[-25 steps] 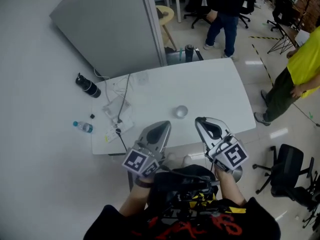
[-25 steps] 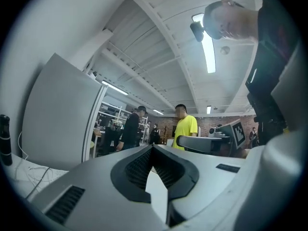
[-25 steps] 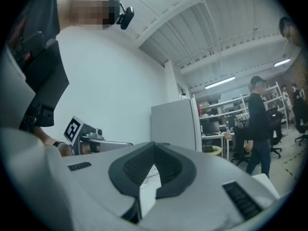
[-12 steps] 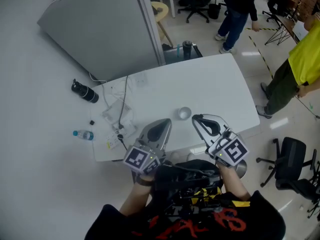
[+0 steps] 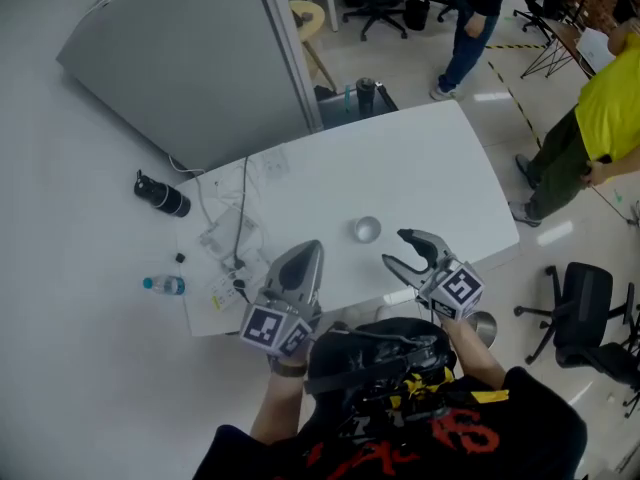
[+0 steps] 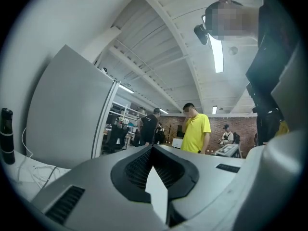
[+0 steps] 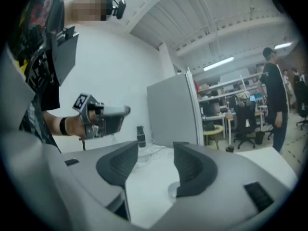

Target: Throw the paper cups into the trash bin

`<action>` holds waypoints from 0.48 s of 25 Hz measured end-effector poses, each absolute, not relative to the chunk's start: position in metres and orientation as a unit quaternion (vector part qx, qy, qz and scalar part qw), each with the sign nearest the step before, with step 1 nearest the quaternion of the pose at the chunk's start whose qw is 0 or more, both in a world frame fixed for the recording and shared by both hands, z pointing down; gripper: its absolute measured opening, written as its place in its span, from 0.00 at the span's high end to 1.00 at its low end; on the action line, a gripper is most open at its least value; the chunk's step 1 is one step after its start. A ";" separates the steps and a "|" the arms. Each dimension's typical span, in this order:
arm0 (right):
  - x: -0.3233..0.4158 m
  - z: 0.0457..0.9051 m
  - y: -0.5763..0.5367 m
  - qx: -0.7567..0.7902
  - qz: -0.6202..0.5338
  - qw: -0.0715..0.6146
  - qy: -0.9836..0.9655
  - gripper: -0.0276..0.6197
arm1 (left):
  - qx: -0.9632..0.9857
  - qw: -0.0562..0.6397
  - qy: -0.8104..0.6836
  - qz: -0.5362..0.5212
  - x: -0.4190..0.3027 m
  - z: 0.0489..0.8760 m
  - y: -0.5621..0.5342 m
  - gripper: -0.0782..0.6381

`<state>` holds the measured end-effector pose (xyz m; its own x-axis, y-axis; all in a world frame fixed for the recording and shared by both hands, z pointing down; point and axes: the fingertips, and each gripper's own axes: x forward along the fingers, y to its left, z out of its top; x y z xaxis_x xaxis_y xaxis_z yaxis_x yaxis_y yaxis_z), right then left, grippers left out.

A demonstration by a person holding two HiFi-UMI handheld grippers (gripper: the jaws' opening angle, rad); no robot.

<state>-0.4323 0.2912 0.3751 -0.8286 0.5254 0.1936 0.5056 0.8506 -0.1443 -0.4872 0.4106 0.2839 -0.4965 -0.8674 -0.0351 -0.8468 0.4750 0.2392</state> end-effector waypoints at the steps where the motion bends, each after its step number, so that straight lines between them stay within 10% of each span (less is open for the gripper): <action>1: -0.433 0.401 0.289 -0.265 0.050 0.137 -0.953 0.56 | 0.493 0.046 -0.861 -0.116 -0.488 0.287 0.414 0.87; 4: -0.435 0.470 0.276 -0.239 0.048 0.192 -0.951 0.40 | 0.492 0.045 -0.861 -0.122 -0.482 0.294 0.412 0.87; 12: -0.473 0.616 0.270 -0.215 -0.028 0.285 -0.934 0.40 | 0.498 0.062 -0.860 -0.090 -0.470 0.299 0.410 0.87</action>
<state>-0.4734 0.2701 0.6157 -0.7450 0.3858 0.5443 0.4172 0.9060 -0.0712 -0.4701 0.4096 0.2988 -0.4957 -0.8683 0.0172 -0.8461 0.4873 0.2159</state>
